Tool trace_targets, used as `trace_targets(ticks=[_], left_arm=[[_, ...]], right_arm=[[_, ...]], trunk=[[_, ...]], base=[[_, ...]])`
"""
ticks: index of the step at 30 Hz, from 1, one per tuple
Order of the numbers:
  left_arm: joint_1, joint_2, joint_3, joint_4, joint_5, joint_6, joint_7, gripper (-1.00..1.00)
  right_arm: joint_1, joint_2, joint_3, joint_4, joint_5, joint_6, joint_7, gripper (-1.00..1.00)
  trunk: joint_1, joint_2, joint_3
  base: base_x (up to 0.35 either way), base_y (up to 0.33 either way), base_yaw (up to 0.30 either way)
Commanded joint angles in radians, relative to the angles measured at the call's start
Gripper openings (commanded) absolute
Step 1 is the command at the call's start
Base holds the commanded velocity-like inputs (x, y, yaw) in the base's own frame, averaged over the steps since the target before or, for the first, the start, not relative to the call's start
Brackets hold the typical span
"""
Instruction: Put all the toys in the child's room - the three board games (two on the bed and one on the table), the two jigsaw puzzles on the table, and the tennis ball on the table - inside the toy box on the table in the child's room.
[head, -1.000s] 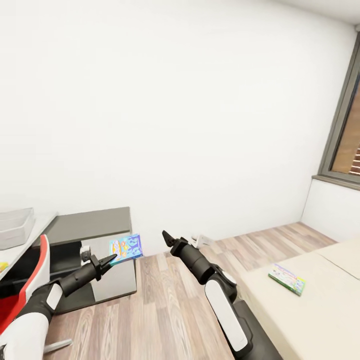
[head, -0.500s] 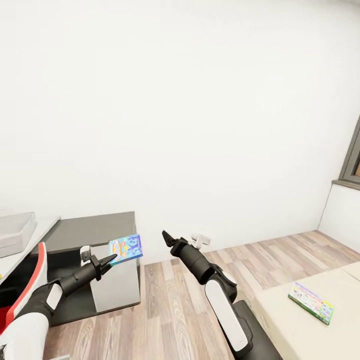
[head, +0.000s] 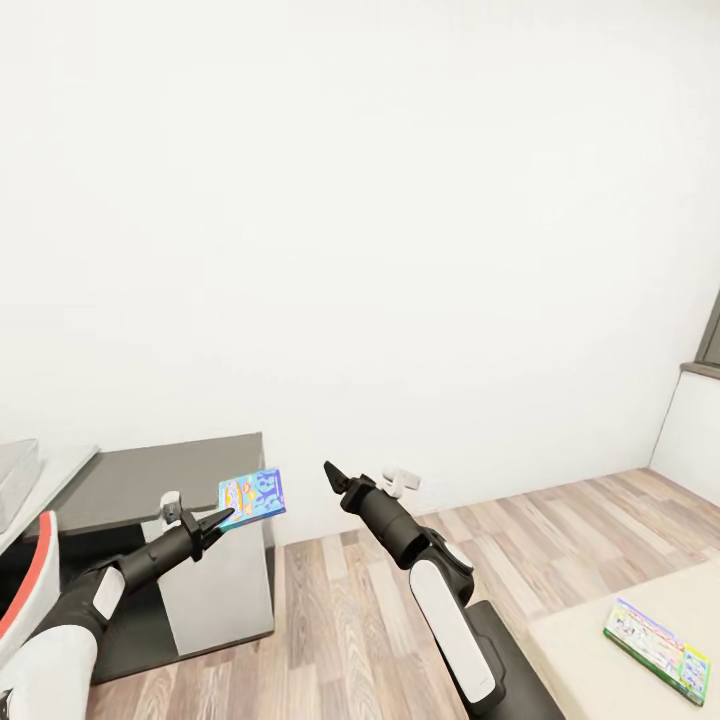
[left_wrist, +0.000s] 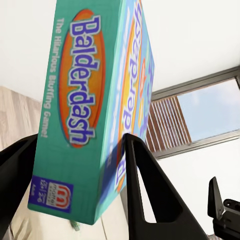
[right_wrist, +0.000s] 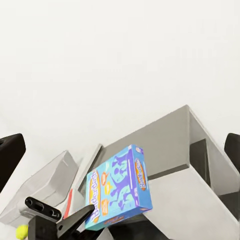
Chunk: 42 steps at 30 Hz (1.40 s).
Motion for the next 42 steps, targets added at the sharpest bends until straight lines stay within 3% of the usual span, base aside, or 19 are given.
trace_targets(ticks=[1, 16, 29, 42], left_arm=[[-0.002, -0.001, 0.008, 0.0, -0.006, 0.01, -0.005, -1.0], [-0.002, -0.001, 0.008, 0.0, -0.006, 0.01, -0.005, -1.0], [-0.002, 0.0, 0.009, 0.0, -0.006, 0.011, -0.006, -1.0], [-0.002, 0.001, 0.012, 0.0, -0.006, 0.012, -0.005, -1.0]], right_arm=[[-0.001, 0.0, -0.001, -0.001, -0.006, 0.003, -0.001, 1.0], [-0.001, 0.0, 0.0, -0.002, -0.008, 0.005, -0.002, 1.0], [-0.001, 0.0, 0.0, -0.002, -0.008, 0.003, -0.002, 1.0], [-0.001, -0.001, -0.003, -0.002, -0.006, 0.001, -0.002, 1.0]], trunk=[[0.001, -0.001, -0.002], [0.001, -0.001, -0.002], [0.001, -0.001, -0.002], [-0.049, 0.09, 0.038]], base=[[0.323, 0.0, 0.0], [0.317, 0.0, 0.195], [0.045, 0.0, 0.291], [0.0, 0.0, 0.133]])
